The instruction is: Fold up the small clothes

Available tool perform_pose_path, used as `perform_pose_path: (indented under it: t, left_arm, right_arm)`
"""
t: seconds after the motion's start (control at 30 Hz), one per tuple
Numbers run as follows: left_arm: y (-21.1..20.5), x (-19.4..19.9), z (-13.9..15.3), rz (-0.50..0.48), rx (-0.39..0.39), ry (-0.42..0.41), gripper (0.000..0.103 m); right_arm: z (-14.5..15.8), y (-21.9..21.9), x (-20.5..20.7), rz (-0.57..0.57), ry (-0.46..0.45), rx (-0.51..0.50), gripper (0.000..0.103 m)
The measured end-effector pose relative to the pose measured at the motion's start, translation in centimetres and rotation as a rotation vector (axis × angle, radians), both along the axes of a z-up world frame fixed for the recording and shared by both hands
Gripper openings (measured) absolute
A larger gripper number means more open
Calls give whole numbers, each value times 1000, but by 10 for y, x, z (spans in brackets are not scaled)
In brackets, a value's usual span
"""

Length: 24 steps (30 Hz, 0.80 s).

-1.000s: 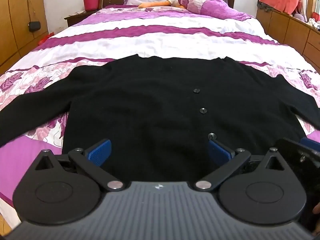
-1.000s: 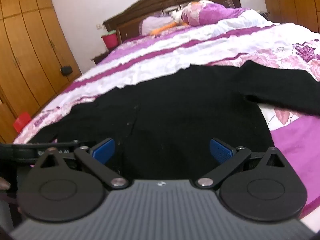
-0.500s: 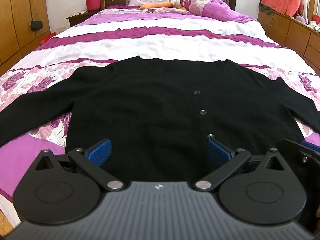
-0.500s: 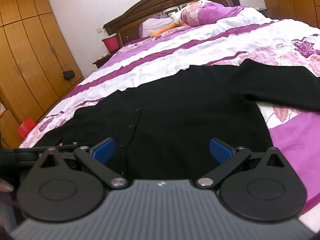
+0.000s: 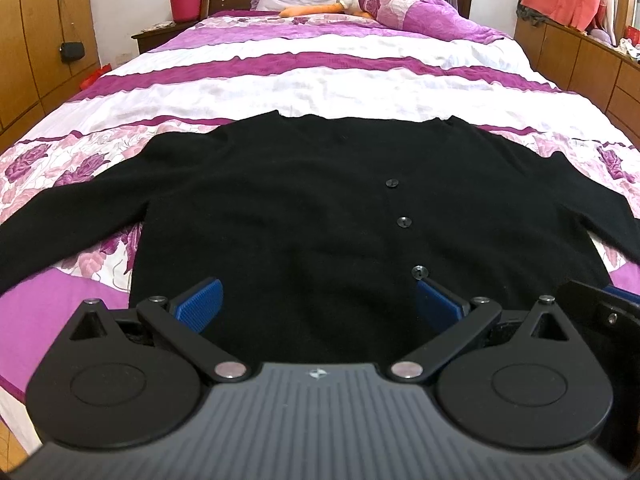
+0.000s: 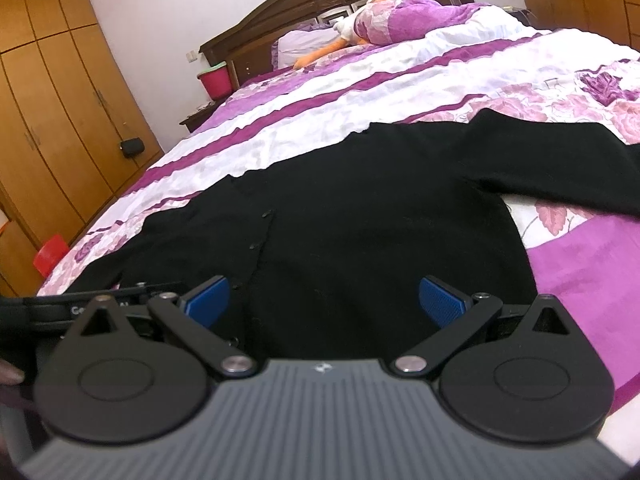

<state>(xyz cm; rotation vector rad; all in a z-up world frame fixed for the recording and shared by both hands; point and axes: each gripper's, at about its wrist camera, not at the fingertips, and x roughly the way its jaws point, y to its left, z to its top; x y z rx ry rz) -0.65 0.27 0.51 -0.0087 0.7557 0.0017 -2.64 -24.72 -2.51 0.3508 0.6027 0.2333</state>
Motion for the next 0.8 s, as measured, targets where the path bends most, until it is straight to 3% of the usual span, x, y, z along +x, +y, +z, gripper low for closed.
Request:
perform_pose_path:
  t: [0.27,0.57,0.8]
  left_arm:
    - [0,5,-6,3,-28,19,103]
    - [-11,25,-12,1,-12,26,103]
    - [-26,55,-28,-14,18,33,103]
  right_arm:
    - [-3,-18,2,-45,9,-2,103]
    - [-9,-67,15,-169,16,-44,103]
    - [-23,-113,27,-267,39,22,103]
